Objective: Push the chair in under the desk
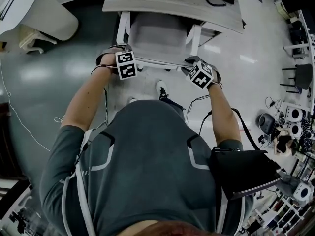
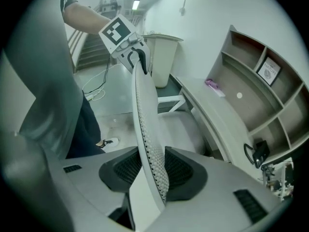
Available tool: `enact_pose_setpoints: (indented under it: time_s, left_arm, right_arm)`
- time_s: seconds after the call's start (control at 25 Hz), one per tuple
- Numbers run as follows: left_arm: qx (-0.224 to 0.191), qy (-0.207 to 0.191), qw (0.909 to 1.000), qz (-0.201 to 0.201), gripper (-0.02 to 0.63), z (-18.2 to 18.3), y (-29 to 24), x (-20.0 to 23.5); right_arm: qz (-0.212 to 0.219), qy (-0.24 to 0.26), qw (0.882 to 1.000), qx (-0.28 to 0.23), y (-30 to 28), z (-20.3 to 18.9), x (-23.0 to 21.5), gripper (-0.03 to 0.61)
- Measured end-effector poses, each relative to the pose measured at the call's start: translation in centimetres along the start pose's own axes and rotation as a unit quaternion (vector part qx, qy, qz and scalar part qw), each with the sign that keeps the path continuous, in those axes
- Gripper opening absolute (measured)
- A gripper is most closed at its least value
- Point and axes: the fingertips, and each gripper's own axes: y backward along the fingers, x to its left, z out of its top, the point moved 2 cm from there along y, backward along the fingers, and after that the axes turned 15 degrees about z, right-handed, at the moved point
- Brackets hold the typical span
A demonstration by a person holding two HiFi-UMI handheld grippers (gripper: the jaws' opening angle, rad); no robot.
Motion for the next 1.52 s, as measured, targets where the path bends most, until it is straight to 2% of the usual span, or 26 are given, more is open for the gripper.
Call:
enact_pose_setpoints:
  time_s: [0.12, 0.28, 0.52, 0.64, 0.88, 1.12, 1.52]
  left_arm:
    - [-0.005, 0.000, 1.0000, 0.001, 0.122, 0.1, 0.0, -0.1]
    - [0.006, 0.005, 0.9998, -0.018, 0.117, 0.1, 0.0, -0.4]
    - [-0.012, 0.007, 0.9999, 0.004, 0.124, 0.4, -0.2, 0.0]
    - [-0.011, 0.012, 0.9998, 0.006, 0.126, 0.8, -0.6, 0.7]
    - [-0.013, 0.026, 0.9989, 0.036, 0.138, 1.1, -1.8, 2.1]
    - [-0.001, 0.034, 0.9991, 0.024, 0.140, 1.2, -2.5, 3.9]
    - [0.001, 0.039, 0.9977, 0.056, 0.146, 2.4, -5.4, 8.3]
  right_arm:
    - [-0.001, -0.003, 1.000, 0.000, 0.1, -0.2, -0.1, 0.160]
    - [-0.005, -0.007, 1.000, 0.004, -0.2, -0.3, -0.2, 0.161]
    - [-0.016, -0.009, 1.000, 0.003, -0.1, -0.5, -0.9, 0.166]
    - [-0.028, -0.012, 1.000, 0.001, 0.1, -0.5, -1.9, 0.170]
    - [-0.039, -0.013, 0.999, 0.000, 0.2, -0.3, -3.9, 0.173]
    - [-0.038, -0.004, 0.999, -0.006, 0.5, 0.3, -5.8, 0.173]
    - [-0.041, 0.004, 0.999, -0.005, 1.1, 0.7, -11.4, 0.172]
